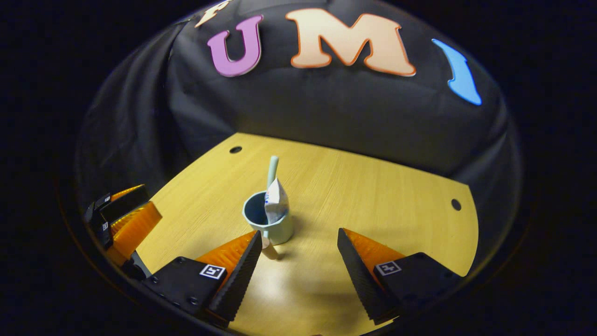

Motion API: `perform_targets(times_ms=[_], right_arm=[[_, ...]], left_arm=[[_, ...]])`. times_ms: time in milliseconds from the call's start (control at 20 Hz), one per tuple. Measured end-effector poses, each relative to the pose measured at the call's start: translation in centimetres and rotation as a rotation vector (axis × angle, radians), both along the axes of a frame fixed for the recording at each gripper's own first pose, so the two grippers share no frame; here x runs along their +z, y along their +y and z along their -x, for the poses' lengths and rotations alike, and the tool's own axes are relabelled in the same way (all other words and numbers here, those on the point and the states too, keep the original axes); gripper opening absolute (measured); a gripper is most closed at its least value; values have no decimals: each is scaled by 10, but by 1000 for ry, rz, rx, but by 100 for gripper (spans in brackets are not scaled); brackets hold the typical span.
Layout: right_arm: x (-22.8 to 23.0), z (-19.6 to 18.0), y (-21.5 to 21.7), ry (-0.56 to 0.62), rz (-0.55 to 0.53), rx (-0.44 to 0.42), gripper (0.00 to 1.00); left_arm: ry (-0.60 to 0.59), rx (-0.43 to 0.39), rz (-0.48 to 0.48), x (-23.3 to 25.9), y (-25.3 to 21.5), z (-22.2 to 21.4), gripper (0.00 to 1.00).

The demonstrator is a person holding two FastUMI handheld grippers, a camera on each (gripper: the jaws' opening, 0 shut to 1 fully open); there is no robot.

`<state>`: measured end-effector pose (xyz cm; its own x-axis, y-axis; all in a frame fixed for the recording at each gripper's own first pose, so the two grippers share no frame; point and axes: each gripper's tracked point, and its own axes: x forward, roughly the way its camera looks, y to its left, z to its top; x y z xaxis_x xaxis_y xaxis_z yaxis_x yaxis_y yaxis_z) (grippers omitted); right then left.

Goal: Put the toothbrush and toothpaste on the desktop into the cup, then pick up the cup and place it on the coaster on the desktop.

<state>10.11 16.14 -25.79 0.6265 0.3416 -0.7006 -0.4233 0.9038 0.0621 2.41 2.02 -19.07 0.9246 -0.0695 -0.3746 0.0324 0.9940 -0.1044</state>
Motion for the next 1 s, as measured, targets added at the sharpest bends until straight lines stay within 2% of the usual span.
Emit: perform_targets(times_ms=[250, 450, 750, 1000], right_arm=[[61, 2, -61, -271, -61, -67, 100], [111, 21, -97, -448, -119, -122, 100], [148, 42, -139, -542, -147, -265, 100], [164, 52, -138, -578, -144, -287, 100]], left_arm=[[-49, -25, 33, 31, -67, -12, 95], [-121, -8, -6, 61, -97, -8, 95], [-205, -46, -19, 95, -124, 3, 95], [-256, -53, -2, 117, -113, 1, 95]])
